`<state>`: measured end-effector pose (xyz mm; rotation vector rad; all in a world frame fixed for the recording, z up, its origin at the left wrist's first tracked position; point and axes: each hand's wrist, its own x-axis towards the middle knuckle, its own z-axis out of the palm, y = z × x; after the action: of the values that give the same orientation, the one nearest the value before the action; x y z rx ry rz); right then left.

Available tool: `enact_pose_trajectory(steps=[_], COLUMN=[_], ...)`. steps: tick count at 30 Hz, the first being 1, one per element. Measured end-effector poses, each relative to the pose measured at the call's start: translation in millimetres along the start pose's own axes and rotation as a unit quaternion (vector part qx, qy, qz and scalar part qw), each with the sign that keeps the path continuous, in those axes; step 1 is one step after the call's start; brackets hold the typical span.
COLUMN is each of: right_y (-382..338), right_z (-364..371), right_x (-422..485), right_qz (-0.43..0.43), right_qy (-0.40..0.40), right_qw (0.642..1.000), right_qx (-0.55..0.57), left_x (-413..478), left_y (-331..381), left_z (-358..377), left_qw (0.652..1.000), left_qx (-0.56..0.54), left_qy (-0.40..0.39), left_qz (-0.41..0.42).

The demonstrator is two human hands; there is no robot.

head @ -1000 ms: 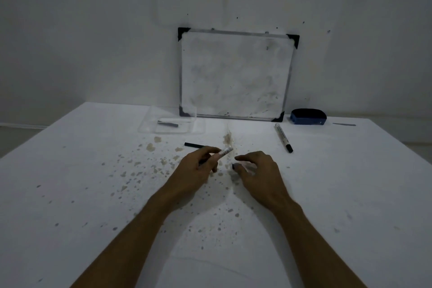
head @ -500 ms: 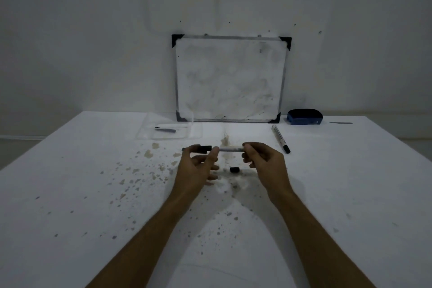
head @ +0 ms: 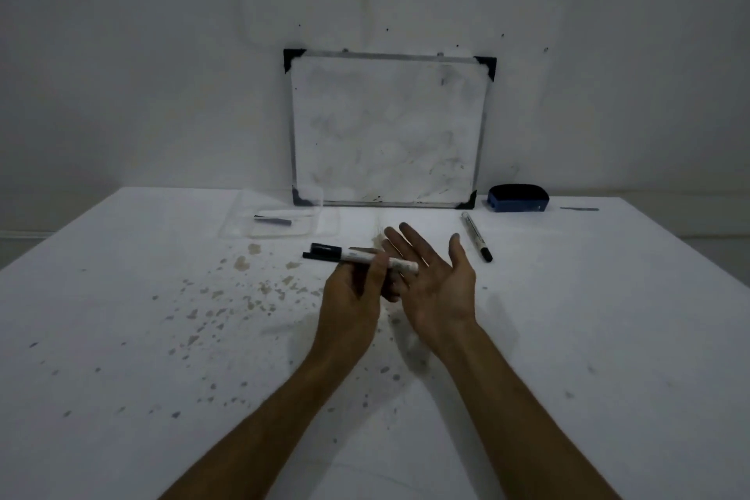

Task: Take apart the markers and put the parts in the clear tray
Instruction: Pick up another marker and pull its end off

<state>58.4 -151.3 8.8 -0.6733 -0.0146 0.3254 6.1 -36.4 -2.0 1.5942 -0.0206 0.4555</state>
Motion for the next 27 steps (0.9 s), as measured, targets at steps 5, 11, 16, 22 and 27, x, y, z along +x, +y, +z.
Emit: enact_pose_trajectory(steps=[5,11,16,22,27], right_y=[11,12,13,11,7], right_z=[2,0,4,3,0], right_x=[-1,3,-1,0,0], right_qz=[0.038,0.035,0.055,0.035,-0.01], right_qy=[0.011,0.013,0.019,0.035,0.028], right_qw=[0.998,0.999,0.998,0.997,0.981], right_qx=[-0.051,-0.011,-0.033,-0.065,-0.189], left_x=[2,0,6,14,21], left_y=[-7,-13,-13,-10,-5], left_z=[0,1,-3,-13,-25], left_qw=[0.995,0.993,0.999,0.996,0.988], left_qx=[0.095,0.107,0.042,-0.022,-0.107], left_qy=[-0.023,-0.051,-0.021,0.041,0.064], left_qz=[0.03,0.003,-0.022,-0.074,-0.087])
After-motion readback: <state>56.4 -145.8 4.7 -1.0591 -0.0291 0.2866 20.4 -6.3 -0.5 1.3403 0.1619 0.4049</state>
